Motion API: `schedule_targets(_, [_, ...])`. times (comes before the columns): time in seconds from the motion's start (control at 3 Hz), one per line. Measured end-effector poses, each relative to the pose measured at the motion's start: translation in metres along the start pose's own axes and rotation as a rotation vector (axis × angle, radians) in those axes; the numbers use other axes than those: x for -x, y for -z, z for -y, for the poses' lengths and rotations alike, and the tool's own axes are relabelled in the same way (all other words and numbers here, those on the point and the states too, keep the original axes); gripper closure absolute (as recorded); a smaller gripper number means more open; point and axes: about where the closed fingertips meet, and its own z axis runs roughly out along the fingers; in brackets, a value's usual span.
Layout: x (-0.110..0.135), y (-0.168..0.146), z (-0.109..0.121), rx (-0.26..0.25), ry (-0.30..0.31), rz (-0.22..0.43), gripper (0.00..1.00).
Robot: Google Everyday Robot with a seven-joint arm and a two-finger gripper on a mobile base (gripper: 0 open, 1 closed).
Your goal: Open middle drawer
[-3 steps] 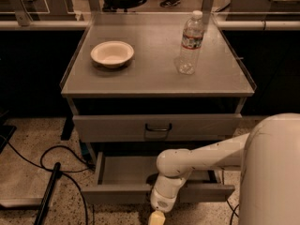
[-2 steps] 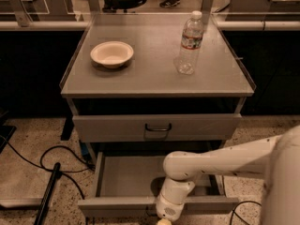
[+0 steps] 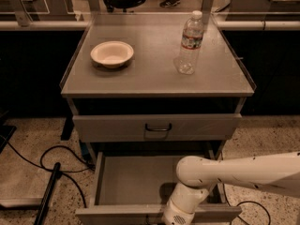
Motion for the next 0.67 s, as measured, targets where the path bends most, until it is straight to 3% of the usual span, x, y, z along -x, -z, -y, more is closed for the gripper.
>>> schedule_targets(0.33, [-0.002, -0.005, 0.002, -0.011, -0.013, -0.006, 0.0])
schedule_targets(0.67, [0.012, -0.009, 0.01, -0.04, -0.005, 0.004, 0.0])
